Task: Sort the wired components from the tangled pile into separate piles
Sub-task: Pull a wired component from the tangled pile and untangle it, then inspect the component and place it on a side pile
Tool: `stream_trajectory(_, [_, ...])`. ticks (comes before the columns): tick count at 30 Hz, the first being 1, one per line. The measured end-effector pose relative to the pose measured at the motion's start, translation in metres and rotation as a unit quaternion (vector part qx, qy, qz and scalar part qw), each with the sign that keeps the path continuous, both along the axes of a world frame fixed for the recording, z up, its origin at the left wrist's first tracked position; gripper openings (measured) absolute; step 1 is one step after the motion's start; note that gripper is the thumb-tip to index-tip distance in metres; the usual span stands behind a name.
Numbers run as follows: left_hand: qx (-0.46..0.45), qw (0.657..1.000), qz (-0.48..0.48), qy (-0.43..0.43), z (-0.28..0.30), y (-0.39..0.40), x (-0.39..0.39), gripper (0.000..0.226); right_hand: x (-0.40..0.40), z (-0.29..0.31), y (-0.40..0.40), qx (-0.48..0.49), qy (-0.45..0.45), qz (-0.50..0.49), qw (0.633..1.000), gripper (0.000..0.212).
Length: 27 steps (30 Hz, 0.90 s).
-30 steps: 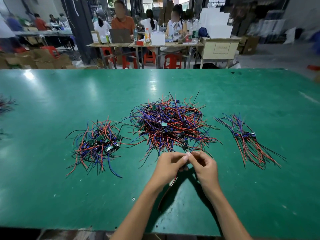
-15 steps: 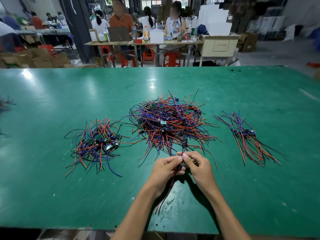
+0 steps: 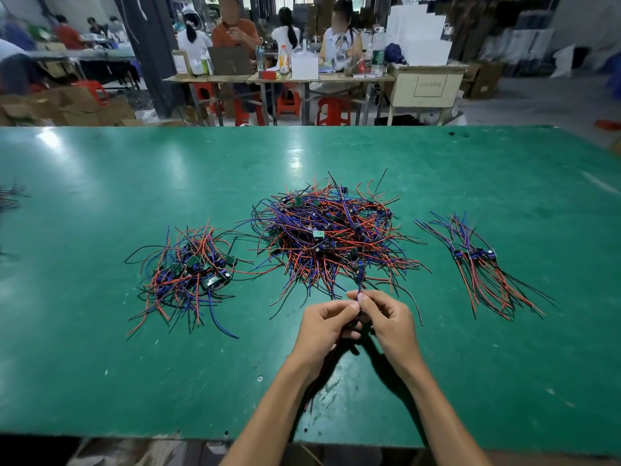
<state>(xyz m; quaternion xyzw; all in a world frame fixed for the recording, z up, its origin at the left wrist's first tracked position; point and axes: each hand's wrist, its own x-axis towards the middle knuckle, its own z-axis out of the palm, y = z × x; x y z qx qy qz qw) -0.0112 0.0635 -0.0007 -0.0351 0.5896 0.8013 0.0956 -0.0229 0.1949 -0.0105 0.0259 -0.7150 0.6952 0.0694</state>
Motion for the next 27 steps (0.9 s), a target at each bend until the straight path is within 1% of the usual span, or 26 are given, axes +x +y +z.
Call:
stream_trajectory(4, [-0.007,1.000,0.025,0.002,0.000,0.004,0.001,0.015,0.000,-0.001,0.000,0.009,0.006,-0.011,1.000,0.025])
stream_trajectory(8, [-0.022,0.999,0.034,0.012,-0.001,0.008,0.001,0.016,-0.002,-0.002,-0.004,-0.001,-0.012,-0.027,1.000,0.019])
stream_trajectory(11, [-0.061,0.997,0.016,0.039,-0.003,0.007,0.002,0.015,-0.006,-0.003,-0.005,-0.051,-0.029,-0.063,0.996,0.024])
stream_trajectory(15, [-0.083,0.995,-0.012,0.057,-0.003,0.005,0.004,0.013,-0.011,-0.004,0.000,-0.088,-0.012,-0.113,0.990,0.028])
stream_trajectory(18, [-0.096,0.993,-0.024,0.065,-0.003,0.004,0.006,0.013,-0.015,-0.002,0.002,-0.129,-0.020,-0.132,0.983,0.031])
stream_trajectory(22, [-0.123,0.988,-0.036,0.084,-0.004,0.002,0.008,0.014,-0.022,0.002,0.005,-0.181,-0.048,-0.149,0.971,0.029])
stream_trajectory(24, [-0.138,0.985,-0.043,0.092,-0.004,0.001,0.009,0.013,-0.024,0.006,0.007,-0.227,-0.058,-0.162,0.958,0.027])
stream_trajectory(27, [-0.178,0.976,-0.061,0.108,-0.004,0.000,0.009,0.014,-0.023,0.012,0.012,-0.313,-0.074,-0.184,0.929,0.024])
